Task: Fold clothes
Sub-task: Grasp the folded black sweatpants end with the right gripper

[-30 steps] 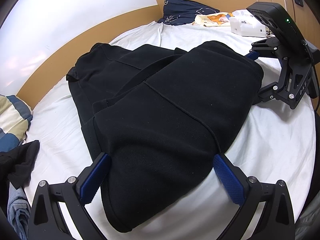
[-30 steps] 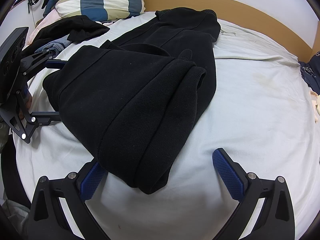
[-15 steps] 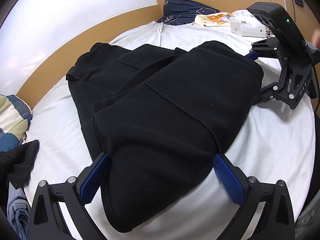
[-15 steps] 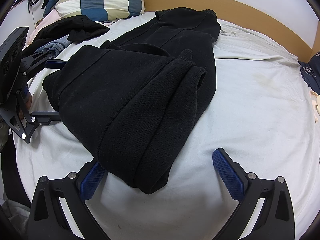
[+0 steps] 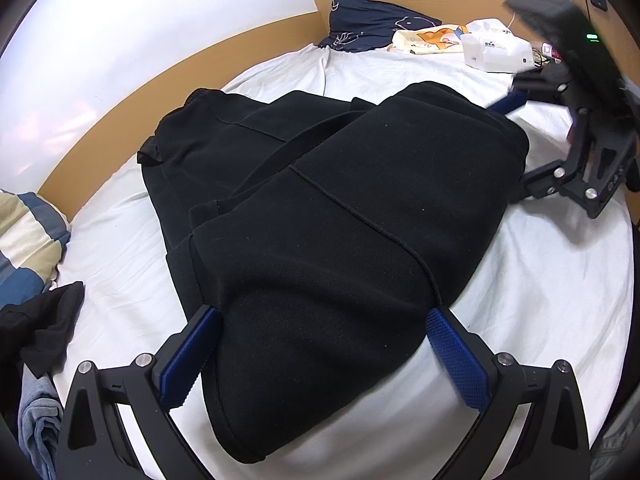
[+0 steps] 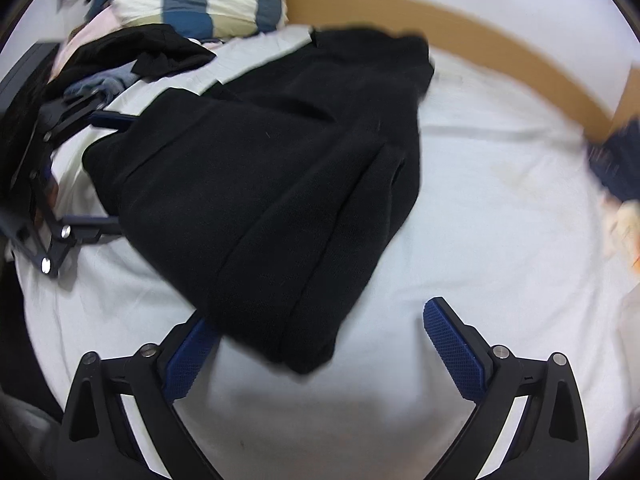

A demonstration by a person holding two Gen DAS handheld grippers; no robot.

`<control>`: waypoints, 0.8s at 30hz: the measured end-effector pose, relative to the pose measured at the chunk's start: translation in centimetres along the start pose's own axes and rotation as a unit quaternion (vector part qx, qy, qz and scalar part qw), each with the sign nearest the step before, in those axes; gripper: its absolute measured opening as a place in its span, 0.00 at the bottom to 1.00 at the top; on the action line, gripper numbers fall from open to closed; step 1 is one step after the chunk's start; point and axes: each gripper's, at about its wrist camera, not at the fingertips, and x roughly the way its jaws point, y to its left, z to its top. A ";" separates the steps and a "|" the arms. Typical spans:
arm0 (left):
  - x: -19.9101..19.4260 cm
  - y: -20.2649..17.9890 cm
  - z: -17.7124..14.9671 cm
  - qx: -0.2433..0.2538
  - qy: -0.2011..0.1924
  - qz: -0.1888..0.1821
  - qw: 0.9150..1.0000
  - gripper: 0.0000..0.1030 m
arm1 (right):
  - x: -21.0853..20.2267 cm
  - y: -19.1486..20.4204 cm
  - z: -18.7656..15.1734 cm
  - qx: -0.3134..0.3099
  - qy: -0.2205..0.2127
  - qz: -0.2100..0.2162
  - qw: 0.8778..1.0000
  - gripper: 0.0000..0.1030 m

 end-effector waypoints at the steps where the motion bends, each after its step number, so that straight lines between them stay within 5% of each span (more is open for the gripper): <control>1: 0.0 -0.1 0.0 0.002 -0.001 0.004 1.000 1.00 | -1.1 0.9 0.1 -0.038 -0.019 -0.028 0.999 0.97; 5: -0.1 -0.4 0.1 0.006 -0.007 0.013 1.000 1.00 | -3.2 4.5 0.9 -0.181 -0.049 -0.098 0.977 0.92; 7: -0.2 -0.1 0.1 -0.001 -0.011 0.011 1.000 1.00 | -2.6 5.9 0.9 -0.243 -0.034 -0.105 0.964 0.70; 10: -0.8 0.6 0.1 -0.020 -0.028 0.014 0.999 1.00 | -1.7 7.9 0.9 -0.334 -0.012 -0.116 0.935 0.61; 12: -1.0 1.0 0.1 -0.030 -0.035 0.011 0.999 1.00 | -1.2 9.1 1.0 -0.389 0.003 -0.122 0.913 0.59; 14: -0.9 1.4 0.1 -0.037 -0.035 0.002 0.999 1.00 | -0.6 9.2 1.1 -0.406 0.007 -0.130 0.905 0.63; 16: -0.9 1.7 0.2 -0.046 -0.034 -0.009 0.998 1.00 | 0.2 9.2 1.5 -0.413 0.008 -0.140 0.900 0.73; 19: -1.2 2.2 0.1 -0.063 -0.042 -0.012 0.997 1.00 | 1.6 9.3 2.4 -0.414 0.016 -0.143 0.899 0.70; 20: -1.3 2.3 0.0 -0.068 -0.045 -0.011 0.997 1.00 | 1.9 9.4 2.6 -0.413 0.025 -0.138 0.900 0.64; 22: -1.8 2.5 -0.1 -0.077 -0.054 -0.006 0.996 1.00 | 2.3 9.3 3.0 -0.409 0.046 -0.117 0.904 0.08; 24: -2.6 2.3 -0.3 -0.079 -0.072 0.007 0.994 0.97 | 1.6 9.0 3.5 -0.388 0.035 -0.115 0.914 0.00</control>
